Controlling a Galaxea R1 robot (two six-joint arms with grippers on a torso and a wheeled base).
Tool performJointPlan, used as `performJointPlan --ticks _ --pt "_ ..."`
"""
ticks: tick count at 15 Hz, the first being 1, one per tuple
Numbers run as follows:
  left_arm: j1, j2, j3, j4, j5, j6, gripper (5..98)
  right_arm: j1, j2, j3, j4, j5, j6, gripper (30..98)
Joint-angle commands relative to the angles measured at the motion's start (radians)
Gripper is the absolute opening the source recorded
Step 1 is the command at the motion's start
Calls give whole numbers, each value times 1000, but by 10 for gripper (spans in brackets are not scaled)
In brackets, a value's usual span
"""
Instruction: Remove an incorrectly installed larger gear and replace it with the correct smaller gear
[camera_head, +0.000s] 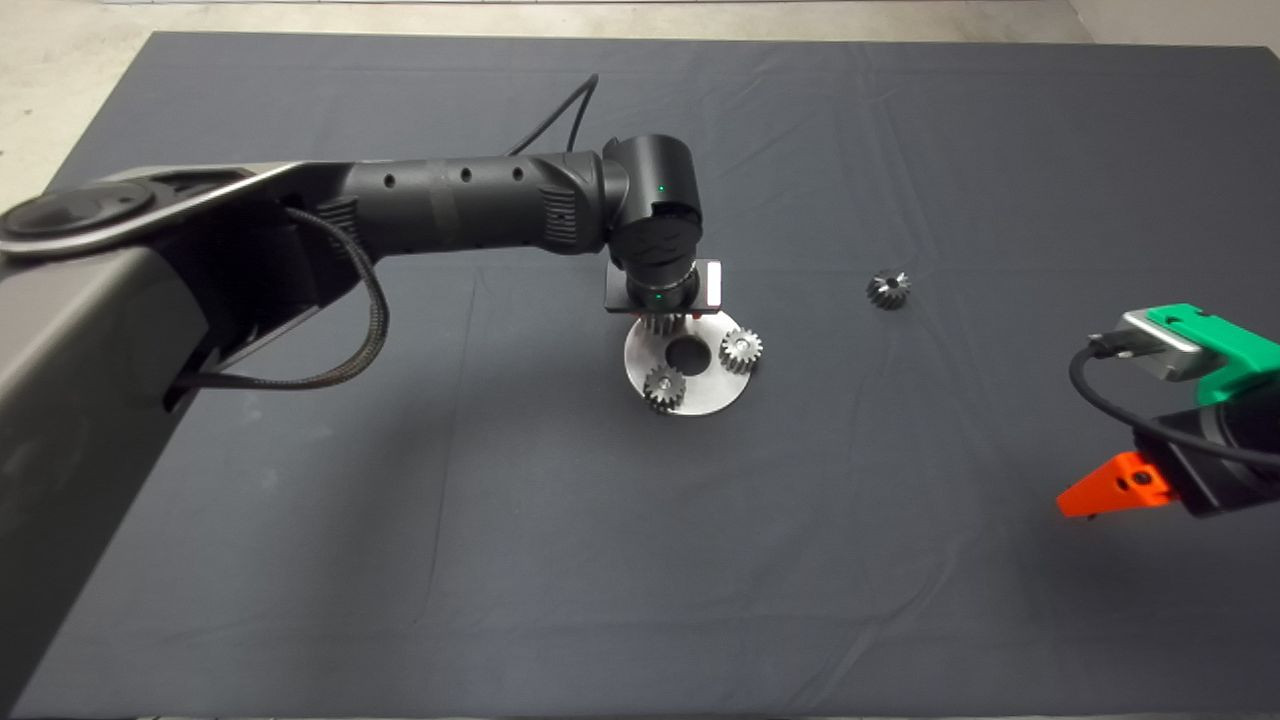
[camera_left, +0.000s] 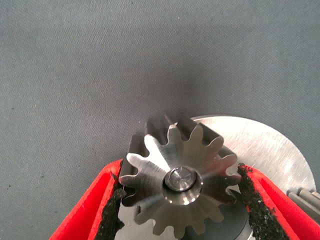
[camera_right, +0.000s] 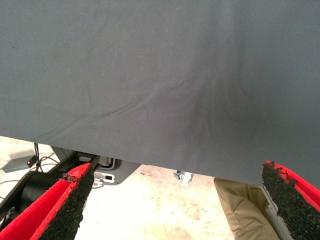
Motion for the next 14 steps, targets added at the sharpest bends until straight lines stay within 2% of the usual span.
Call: performJointPlan --ticks 1,7,14 --pt "-19 2 4 11 8 -2 560 14 15 7 40 -103 22 890" --pt "-13 2 -3 18 7 -2 482 14 24 7 40 -102 26 890" --pt "-11 2 3 35 7 -7 445 14 33 9 40 -102 40 890"
